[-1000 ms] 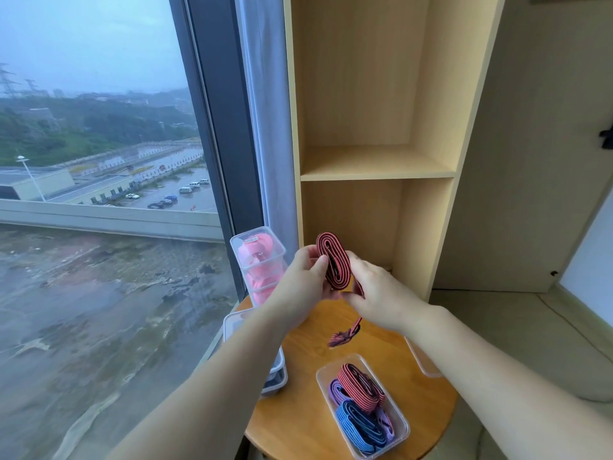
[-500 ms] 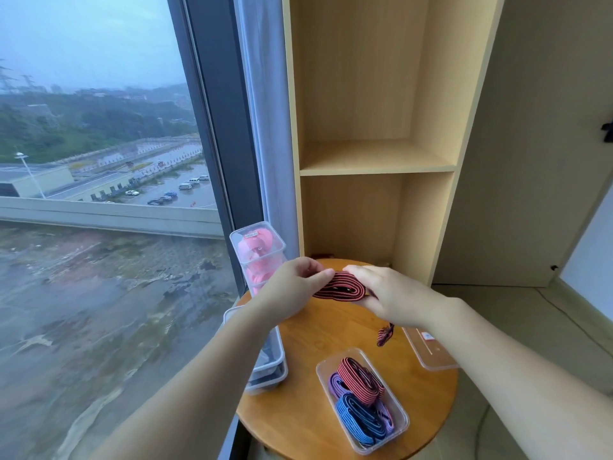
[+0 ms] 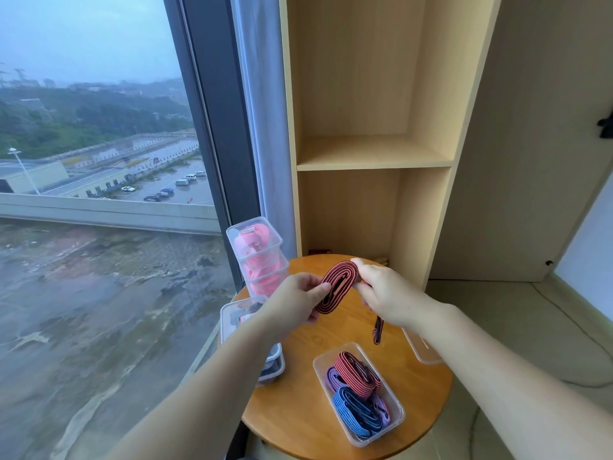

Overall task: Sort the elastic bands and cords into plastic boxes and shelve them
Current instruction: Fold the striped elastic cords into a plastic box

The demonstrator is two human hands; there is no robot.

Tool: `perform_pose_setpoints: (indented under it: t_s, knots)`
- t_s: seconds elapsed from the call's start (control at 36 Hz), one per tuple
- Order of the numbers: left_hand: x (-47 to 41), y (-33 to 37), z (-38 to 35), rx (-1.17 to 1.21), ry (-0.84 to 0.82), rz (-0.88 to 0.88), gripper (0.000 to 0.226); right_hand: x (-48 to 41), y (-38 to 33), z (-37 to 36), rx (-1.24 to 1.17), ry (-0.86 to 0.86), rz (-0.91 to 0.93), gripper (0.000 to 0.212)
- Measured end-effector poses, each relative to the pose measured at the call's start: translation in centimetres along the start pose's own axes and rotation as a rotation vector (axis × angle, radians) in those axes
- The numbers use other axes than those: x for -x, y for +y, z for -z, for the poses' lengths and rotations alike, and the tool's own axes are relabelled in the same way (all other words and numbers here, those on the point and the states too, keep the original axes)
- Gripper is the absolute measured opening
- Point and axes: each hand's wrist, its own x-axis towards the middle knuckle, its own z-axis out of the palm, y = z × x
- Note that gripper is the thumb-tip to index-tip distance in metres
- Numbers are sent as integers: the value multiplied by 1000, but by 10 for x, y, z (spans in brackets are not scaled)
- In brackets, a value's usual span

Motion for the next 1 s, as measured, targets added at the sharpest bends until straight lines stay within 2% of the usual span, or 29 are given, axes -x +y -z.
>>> perform_pose_setpoints:
  t_s: [0.14, 0.42, 0.53, 0.58, 0.67, 0.69, 0.81, 0.92, 1.0]
  knots:
    - [2, -3, -13, 106, 27, 58, 15, 3, 1, -11, -66, -18, -85, 52]
    - [4, -1, -25, 360, 57, 130, 17, 5, 7, -32, -249, -20, -126, 51]
    - [4, -15, -30, 118, 154, 77, 22, 12, 12, -37, -340, -59, -180, 56]
    - [5, -23, -35, 160, 139, 94, 22, 19, 13, -43, -436, -115, -145, 46]
    - [10, -37, -46, 258, 79, 167, 22, 32, 18, -52, -344, -122, -161, 63]
    - [12, -41, -51, 280, 62, 189, 21, 36, 20, -57, -286, -95, -170, 62]
    - [20, -62, -67, 341, -31, 251, 22, 51, 29, -75, -200, -25, -218, 39]
    - [27, -80, -73, 120, -105, 248, 27, 67, 43, -87, -214, -86, -284, 37]
    - [33, -93, -75, -47, -53, 215, 46, 79, 52, -100, -234, -154, -308, 47]
